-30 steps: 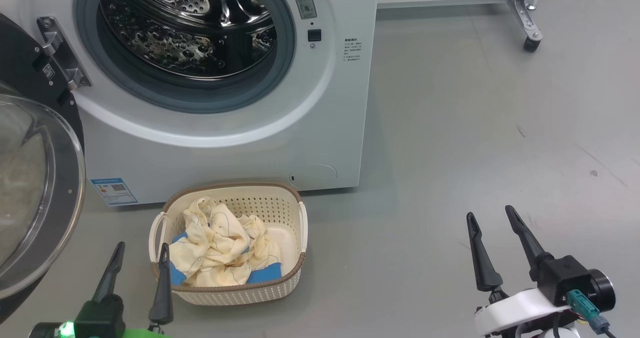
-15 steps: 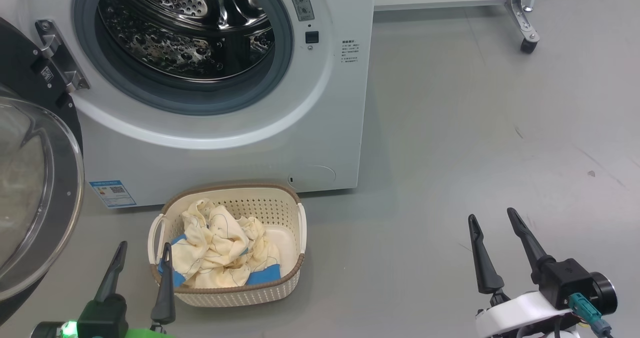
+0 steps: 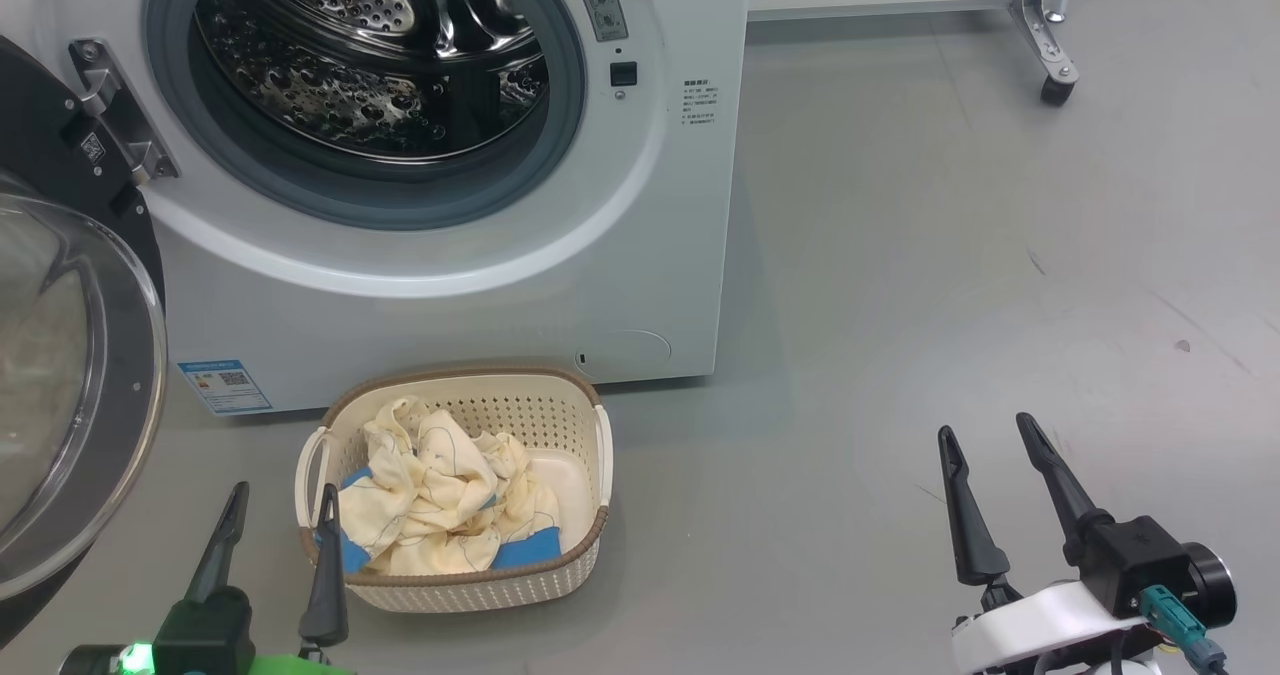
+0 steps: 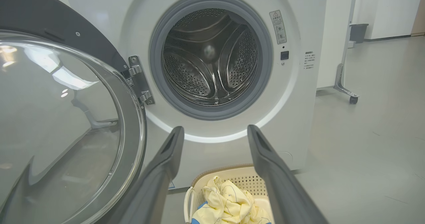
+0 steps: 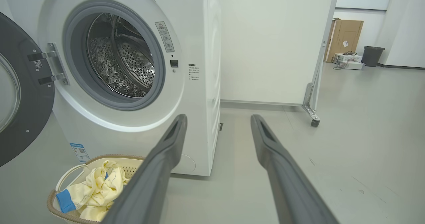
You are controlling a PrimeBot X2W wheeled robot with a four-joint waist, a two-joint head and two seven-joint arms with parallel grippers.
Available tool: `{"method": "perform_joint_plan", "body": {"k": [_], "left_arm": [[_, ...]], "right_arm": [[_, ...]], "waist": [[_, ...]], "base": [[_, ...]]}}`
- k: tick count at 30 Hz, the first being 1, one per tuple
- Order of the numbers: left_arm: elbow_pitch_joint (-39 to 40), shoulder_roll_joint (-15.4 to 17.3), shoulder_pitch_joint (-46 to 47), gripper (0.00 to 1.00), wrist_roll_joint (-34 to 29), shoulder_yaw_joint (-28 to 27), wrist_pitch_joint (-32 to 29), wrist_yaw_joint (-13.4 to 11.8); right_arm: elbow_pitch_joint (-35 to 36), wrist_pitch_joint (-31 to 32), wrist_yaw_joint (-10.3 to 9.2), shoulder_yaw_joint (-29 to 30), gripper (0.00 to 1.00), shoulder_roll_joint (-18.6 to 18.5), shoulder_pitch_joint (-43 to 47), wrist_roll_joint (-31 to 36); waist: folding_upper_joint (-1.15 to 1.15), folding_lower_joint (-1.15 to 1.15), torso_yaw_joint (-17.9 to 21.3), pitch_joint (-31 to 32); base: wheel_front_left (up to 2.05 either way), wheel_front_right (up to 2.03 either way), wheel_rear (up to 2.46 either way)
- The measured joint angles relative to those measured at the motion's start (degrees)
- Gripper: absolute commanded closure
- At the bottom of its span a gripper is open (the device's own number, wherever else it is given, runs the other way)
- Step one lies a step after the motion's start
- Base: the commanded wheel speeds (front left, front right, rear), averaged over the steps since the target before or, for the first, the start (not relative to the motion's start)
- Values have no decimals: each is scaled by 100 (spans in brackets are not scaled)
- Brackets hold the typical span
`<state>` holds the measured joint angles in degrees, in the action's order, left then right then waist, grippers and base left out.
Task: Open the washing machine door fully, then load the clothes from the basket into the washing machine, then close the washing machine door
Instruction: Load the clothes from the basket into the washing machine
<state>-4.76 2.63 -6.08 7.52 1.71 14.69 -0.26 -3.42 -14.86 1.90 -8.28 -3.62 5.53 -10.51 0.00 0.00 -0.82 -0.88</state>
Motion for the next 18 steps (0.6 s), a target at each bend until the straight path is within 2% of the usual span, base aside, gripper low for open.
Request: {"method": "perform_joint_plan", "body": {"k": [9, 18], "left_arm": [[7, 0, 0, 0, -5, 13, 0, -44], [24, 0, 1, 0, -5, 27, 0, -45]], "right_arm": [[26, 0, 0, 11, 0, 7, 27, 0], [35, 0, 1, 31, 0, 10, 89, 1]], "waist": [[0, 0, 4, -27], [0, 0, -9, -68]], "base": [[33, -33, 0], [70, -70, 0]]}}
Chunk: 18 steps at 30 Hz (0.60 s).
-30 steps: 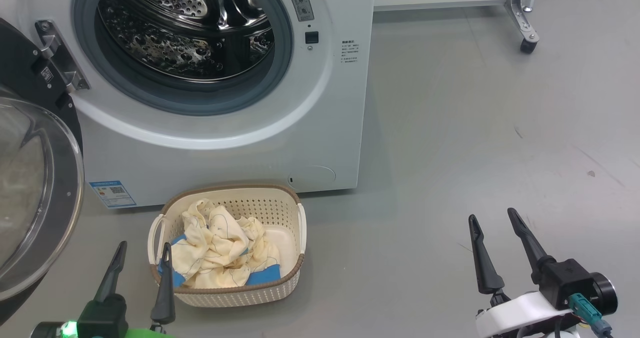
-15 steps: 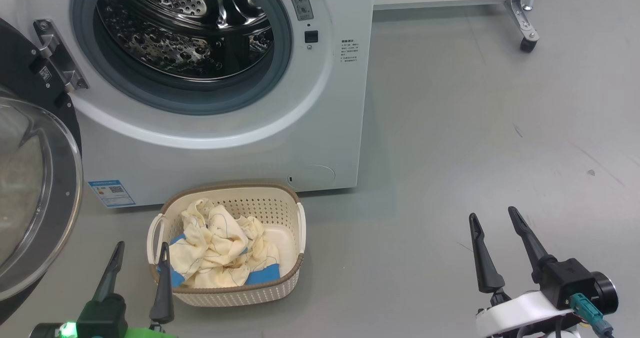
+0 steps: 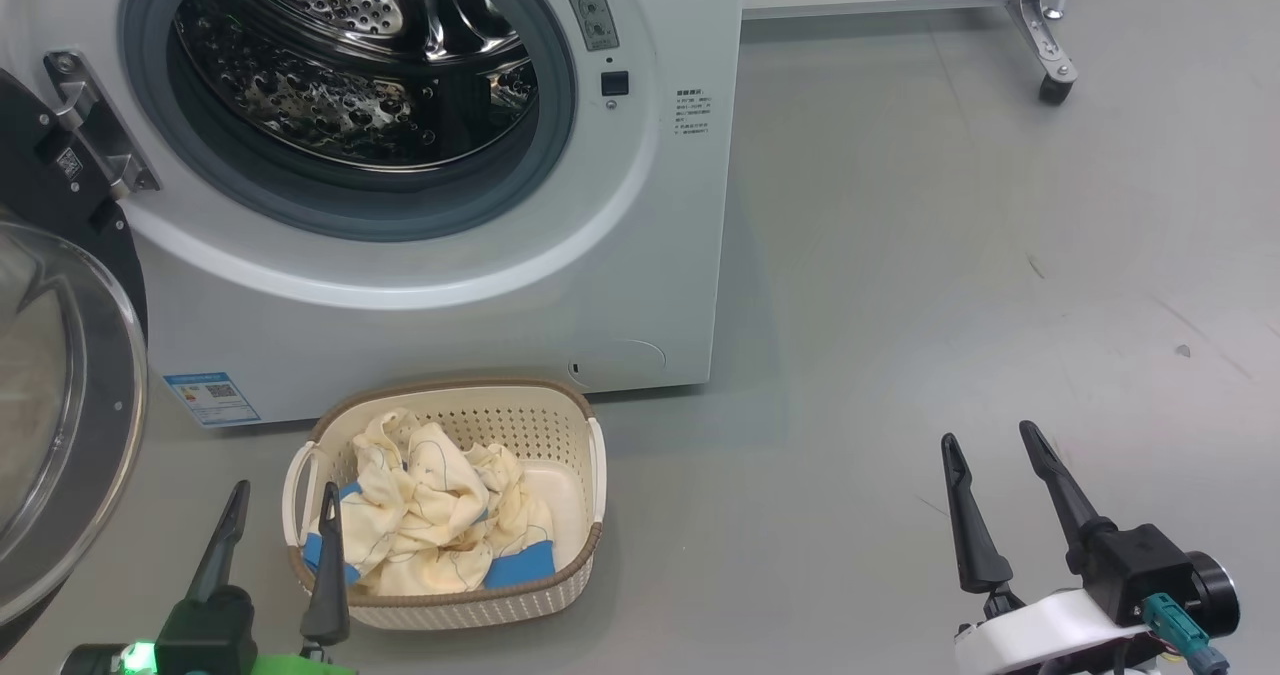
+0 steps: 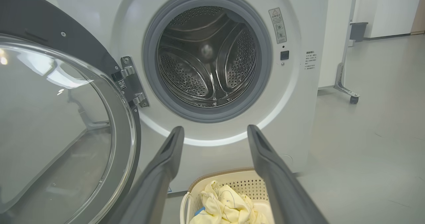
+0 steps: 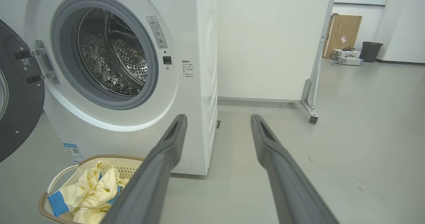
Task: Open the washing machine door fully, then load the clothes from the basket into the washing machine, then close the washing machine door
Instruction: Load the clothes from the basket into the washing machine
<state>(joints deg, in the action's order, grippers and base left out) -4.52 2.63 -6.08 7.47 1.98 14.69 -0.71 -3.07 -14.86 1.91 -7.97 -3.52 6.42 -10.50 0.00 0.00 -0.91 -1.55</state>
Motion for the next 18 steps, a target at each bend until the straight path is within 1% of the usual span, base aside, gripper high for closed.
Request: {"method": "perform_joint_plan", "body": {"k": [14, 18], "left_arm": [[12, 14, 5, 0, -60, 36, 0, -7], [12, 14, 6, 0, -60, 36, 0, -7]], "right_arm": [[-1, 0, 8, 4, 0, 4, -1, 7], [-7, 0, 49, 5, 0, 7, -1, 7]], "waist": [[0, 0, -33, -48], [0, 0, -31, -48]], "base": [[94, -94, 0], [66, -66, 0]]}}
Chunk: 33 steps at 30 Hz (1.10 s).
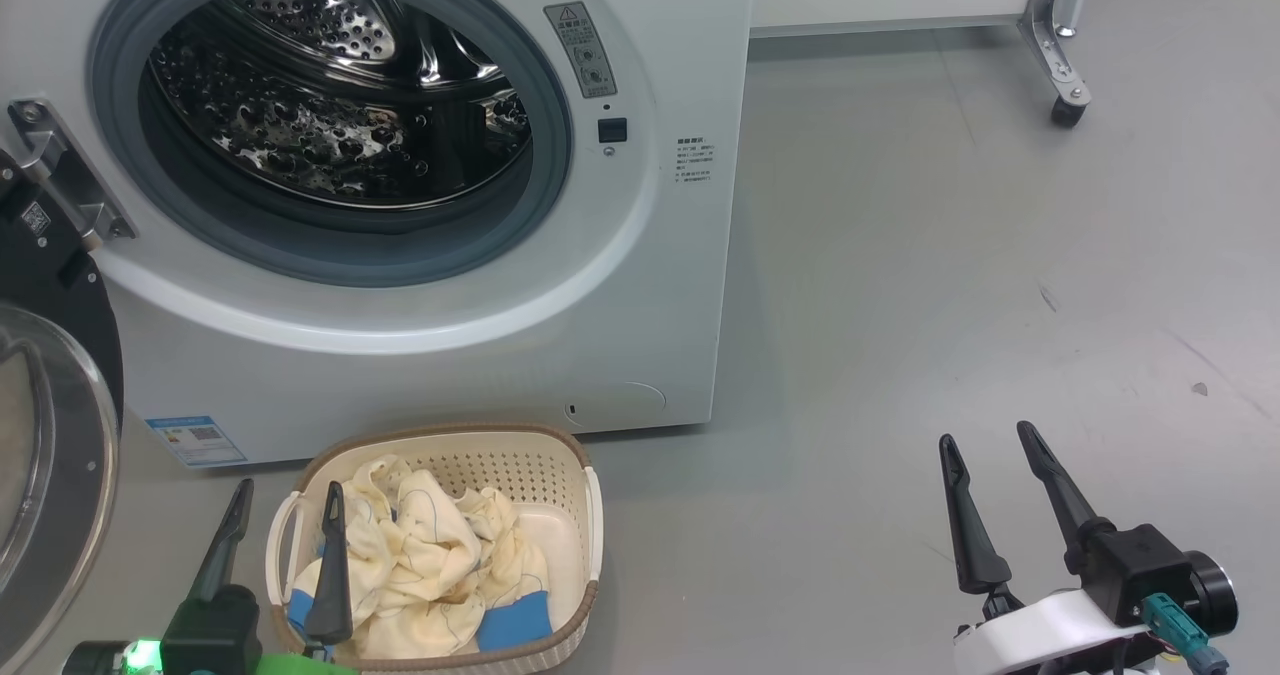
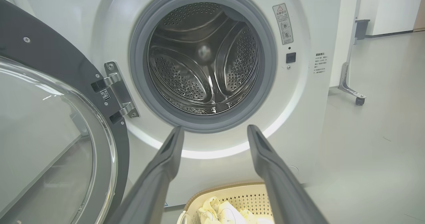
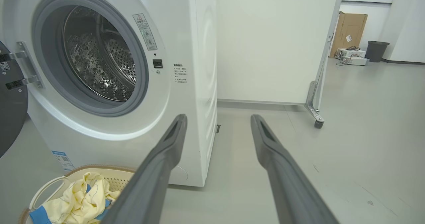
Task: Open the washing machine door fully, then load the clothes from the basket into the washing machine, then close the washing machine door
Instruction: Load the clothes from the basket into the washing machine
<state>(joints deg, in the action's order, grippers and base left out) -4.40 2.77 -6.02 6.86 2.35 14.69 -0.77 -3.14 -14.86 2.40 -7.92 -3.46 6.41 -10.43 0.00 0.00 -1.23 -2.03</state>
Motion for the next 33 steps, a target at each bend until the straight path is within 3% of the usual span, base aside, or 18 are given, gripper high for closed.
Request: {"method": "perform_joint_plan", "body": {"k": [33], "left_arm": [[-41, 0, 1, 0, -41, 42, 0, -48]], "right_arm": [[-63, 0, 8, 0, 0, 20, 0, 19]], "waist": [[0, 0, 24, 41]], "base": [[12, -12, 0]]}}
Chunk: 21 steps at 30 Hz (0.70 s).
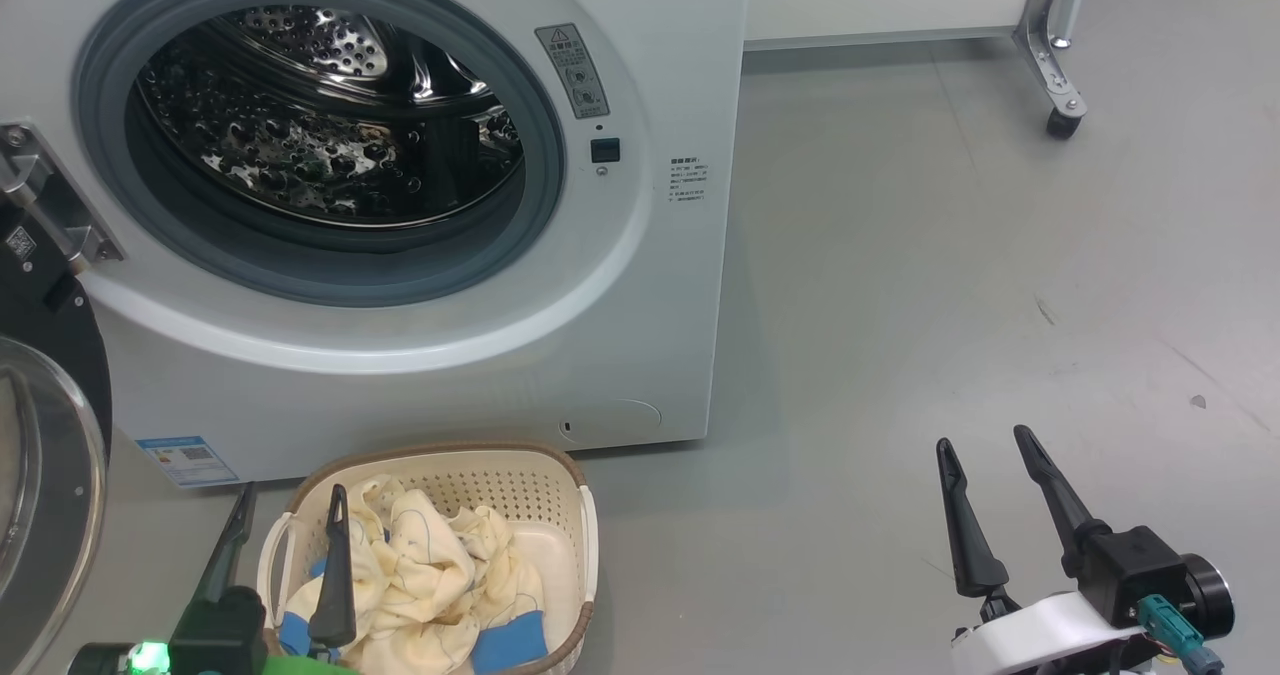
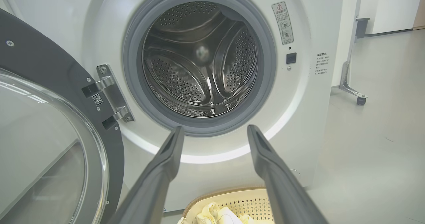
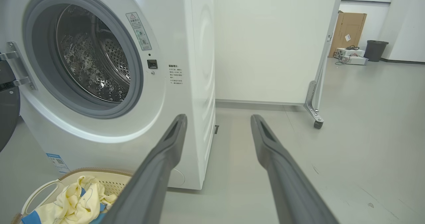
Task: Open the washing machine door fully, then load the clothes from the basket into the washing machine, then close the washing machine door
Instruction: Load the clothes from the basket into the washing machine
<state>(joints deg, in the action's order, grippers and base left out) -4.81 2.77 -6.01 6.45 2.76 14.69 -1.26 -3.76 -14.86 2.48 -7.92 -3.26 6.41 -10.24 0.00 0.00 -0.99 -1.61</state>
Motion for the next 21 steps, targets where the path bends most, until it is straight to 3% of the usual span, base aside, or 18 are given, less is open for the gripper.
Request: {"method": "perform_joint_plan", "body": {"k": [9, 21], "left_arm": [[-147, 0, 13, 0, -1, 111, -62, 4], [-1532, 213, 675, 0, -335, 372, -1147, 53]], "right_arm": [[64, 0, 43, -1, 0, 3, -2, 16], [237, 0, 99, -99, 0, 4, -238, 33]], "waist": [[0, 0, 30, -141], [0, 0, 115, -666]], "base": [[0, 0, 0], [0, 0, 0]]}}
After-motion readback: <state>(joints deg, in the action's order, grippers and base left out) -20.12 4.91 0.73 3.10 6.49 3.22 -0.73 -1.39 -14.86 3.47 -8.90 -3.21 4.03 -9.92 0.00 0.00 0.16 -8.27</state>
